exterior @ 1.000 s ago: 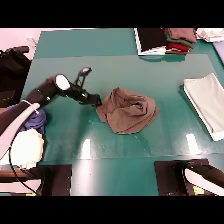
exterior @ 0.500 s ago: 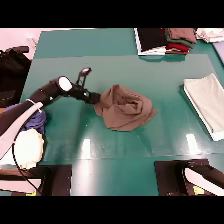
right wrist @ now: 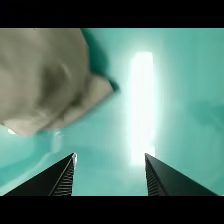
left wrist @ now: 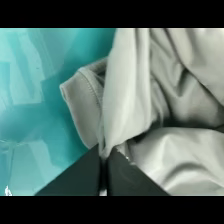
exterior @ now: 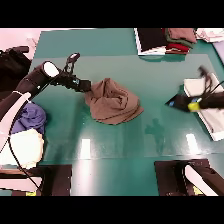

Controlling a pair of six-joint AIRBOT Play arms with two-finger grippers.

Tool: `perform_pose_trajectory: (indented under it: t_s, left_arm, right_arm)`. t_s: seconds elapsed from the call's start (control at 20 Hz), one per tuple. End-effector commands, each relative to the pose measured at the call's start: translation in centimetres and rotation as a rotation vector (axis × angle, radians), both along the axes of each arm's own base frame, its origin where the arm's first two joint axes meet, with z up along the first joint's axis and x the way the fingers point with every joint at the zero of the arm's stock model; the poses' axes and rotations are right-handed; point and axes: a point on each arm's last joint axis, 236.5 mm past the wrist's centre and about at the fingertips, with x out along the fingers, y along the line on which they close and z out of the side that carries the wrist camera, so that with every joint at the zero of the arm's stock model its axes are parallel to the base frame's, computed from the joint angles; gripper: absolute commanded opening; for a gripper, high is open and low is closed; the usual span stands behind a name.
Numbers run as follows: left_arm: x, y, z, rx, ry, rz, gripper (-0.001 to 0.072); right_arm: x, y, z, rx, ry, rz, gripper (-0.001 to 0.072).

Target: Fold the shirts.

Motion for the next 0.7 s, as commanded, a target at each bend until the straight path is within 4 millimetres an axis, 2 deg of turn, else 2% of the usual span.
perform_pose_trajectory:
  t_s: [0.0, 0.2, 0.4, 0.65]
  left_arm:
    - [0.5, 0.3, 0.2, 0.007, -0.018, 0.007, 0.0028]
    - [0.8, 0.3, 0.3, 0.005, -0.028, 0.013, 0.0028]
    - [0.6, 0.3, 0.3, 0.006, -0.023, 0.01, 0.0028]
    - [0.5, 0.3, 0.2, 0.007, -0.016, 0.006, 0.0028]
  right_arm:
    - [-1.9, 3.4, -5.7, 0.137, 0.065, -0.094, 0.0479]
    - [-0.3, 8.2, -4.7, 0.157, -0.058, -0.03, 0.0479]
    - [0.9, 12.0, -5.7, 0.174, -0.021, 0.033, 0.0479]
    - [5.0, 15.7, -6.2, 0.153, -0.031, 0.098, 0.0479]
